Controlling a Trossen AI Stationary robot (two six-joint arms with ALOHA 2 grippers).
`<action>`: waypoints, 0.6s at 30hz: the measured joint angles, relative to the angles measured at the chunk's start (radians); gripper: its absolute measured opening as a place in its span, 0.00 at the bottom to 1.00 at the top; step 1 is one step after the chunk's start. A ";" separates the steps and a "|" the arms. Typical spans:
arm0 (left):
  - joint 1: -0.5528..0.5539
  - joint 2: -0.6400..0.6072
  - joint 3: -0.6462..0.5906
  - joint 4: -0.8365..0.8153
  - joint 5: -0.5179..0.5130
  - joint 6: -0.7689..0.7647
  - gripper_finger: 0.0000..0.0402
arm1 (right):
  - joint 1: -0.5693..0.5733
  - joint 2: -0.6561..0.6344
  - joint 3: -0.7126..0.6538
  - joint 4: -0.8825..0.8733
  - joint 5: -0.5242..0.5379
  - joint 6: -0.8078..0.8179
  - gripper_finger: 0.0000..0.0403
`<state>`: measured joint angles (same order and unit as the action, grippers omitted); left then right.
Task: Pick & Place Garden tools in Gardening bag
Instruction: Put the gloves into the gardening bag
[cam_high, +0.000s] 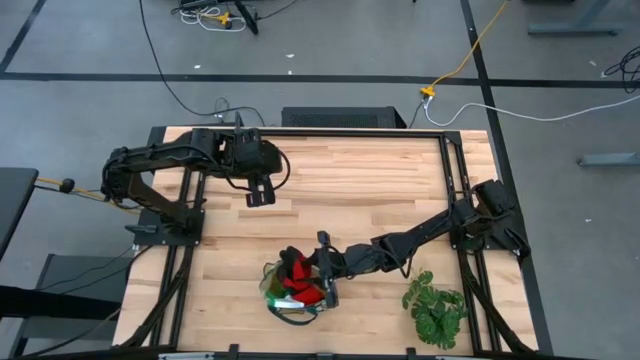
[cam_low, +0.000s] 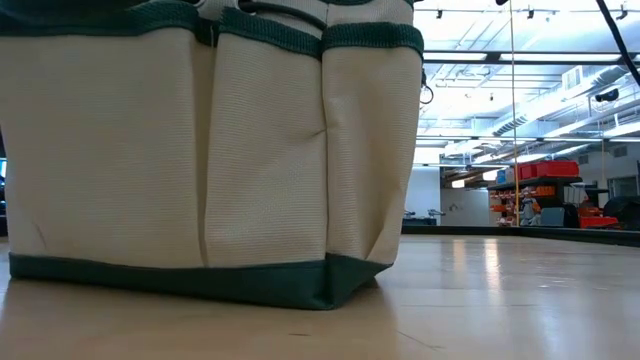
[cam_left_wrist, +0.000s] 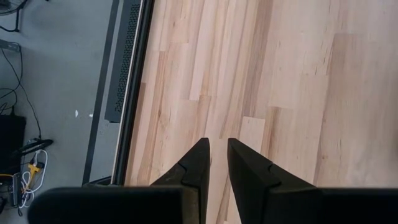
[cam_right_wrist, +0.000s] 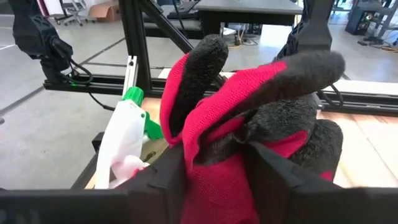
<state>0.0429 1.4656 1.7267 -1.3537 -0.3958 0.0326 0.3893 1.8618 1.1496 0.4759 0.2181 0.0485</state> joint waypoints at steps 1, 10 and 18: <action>0.000 0.000 0.000 0.000 0.000 0.000 0.15 | 0.000 0.000 0.000 0.000 0.000 0.002 0.39; 0.000 0.000 0.000 0.000 0.000 0.000 0.15 | 0.000 0.000 0.000 0.056 -0.006 0.024 0.52; 0.000 0.000 0.000 0.000 0.000 0.000 0.15 | 0.004 0.000 0.001 0.084 -0.080 0.049 0.54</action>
<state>0.0425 1.4654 1.7267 -1.3540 -0.3958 0.0322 0.3935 1.8618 1.1503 0.5598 0.1383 0.0978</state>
